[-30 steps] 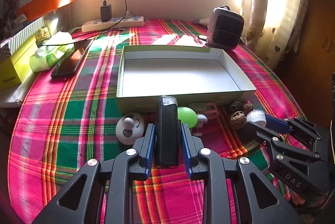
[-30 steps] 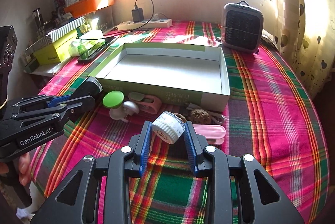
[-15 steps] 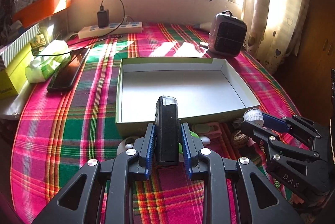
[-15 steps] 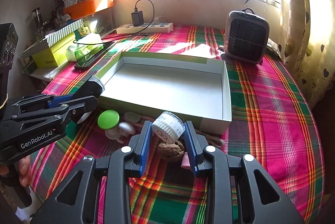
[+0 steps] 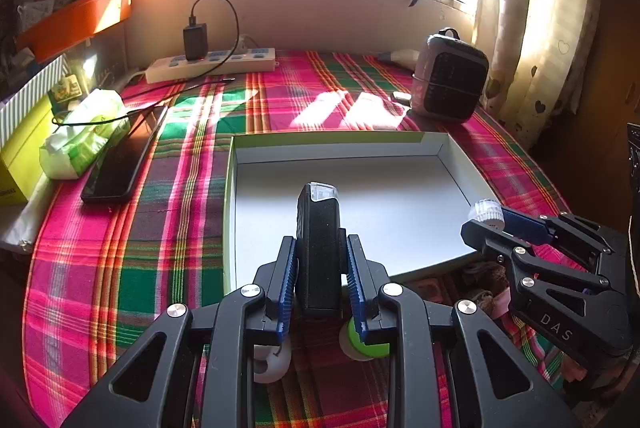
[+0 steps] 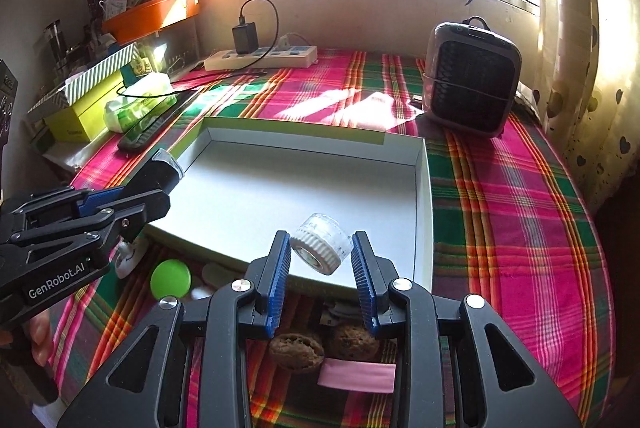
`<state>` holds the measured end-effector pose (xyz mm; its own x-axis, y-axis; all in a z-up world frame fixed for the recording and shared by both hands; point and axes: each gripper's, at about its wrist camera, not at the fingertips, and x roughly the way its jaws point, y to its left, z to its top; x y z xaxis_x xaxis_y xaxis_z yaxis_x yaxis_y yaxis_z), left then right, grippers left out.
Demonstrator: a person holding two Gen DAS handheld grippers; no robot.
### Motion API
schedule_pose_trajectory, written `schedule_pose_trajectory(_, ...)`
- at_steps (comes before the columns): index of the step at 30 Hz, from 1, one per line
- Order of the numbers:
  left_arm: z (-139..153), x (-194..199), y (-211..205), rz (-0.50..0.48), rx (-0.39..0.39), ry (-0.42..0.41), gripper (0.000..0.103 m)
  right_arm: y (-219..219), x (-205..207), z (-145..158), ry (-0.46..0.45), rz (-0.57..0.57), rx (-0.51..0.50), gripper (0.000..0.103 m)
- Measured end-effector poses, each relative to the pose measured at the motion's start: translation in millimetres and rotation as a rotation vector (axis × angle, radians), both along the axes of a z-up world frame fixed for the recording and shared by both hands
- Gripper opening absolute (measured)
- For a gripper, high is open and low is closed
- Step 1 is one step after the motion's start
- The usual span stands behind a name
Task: Organize objects
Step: 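Lift the flashlight and jar and carry both toward the white box, then lower both held objects into the box and open both grippers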
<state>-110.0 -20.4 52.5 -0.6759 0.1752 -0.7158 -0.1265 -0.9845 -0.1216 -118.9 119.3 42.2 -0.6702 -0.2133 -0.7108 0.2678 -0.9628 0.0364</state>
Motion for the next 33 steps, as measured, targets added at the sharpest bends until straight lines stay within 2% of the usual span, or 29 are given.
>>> schedule_pose_trajectory(14,-2.9,-29.2,-0.9,0.004,0.009,-0.017,0.022,1.6,-31.0,-5.1,-0.020,-0.017,0.010,0.033)
schedule_pose_trajectory(33,-22.2,-73.3,-5.4,0.037,-0.026,-0.068,0.022,3.3,-79.8,-20.0,-0.062,-0.041,0.076,0.033)
